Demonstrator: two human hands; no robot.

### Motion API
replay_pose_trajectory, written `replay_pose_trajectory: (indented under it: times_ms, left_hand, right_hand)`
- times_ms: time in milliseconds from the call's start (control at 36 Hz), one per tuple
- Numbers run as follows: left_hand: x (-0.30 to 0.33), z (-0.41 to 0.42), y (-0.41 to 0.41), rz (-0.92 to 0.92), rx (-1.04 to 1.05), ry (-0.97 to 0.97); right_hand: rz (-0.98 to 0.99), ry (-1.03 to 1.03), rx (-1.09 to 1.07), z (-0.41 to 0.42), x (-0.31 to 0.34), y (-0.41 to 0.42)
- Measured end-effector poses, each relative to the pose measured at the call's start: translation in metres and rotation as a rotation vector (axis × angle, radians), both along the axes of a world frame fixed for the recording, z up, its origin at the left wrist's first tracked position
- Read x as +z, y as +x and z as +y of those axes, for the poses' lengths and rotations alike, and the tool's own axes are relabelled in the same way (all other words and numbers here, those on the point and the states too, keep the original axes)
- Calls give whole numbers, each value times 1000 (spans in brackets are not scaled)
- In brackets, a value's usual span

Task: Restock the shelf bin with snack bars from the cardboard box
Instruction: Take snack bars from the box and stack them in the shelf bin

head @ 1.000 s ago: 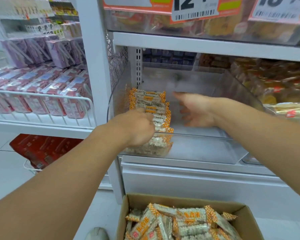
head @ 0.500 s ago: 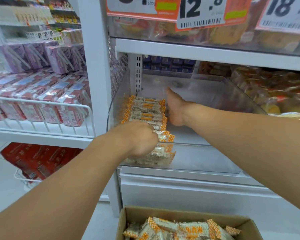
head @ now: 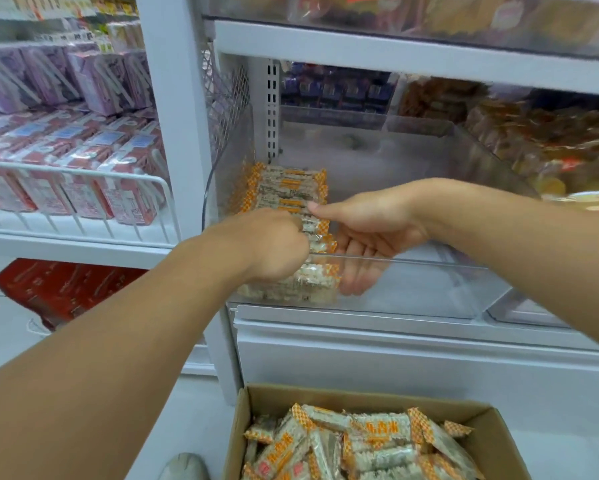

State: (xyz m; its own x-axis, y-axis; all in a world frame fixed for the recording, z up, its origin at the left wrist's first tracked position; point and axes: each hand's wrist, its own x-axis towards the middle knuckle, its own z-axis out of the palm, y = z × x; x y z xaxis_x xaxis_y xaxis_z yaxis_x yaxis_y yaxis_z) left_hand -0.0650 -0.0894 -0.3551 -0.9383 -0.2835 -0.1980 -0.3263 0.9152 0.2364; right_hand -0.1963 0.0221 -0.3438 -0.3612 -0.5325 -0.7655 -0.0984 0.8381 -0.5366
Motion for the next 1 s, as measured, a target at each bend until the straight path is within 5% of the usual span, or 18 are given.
replay_pose_trajectory:
  times_ms: [167,333,583,750,1000]
  left_hand:
    - [4,5,1,62,90,79]
    - [3,7,5,190,131,26]
    - [1,2,-4,48,66,15]
    - [-1,-3,-3,64,77,38]
    - [0,-2,1,105,132,-1]
  right_hand:
    - [-155,-61,-59,-4,-7,0]
    - [148,-109,-88,11,-11,-15]
    - [-195,-252,-134,-1,-15,-7]
    - [175,-184,24,14,1,-9]
    - [-213,-242,56,8,-13,-8]
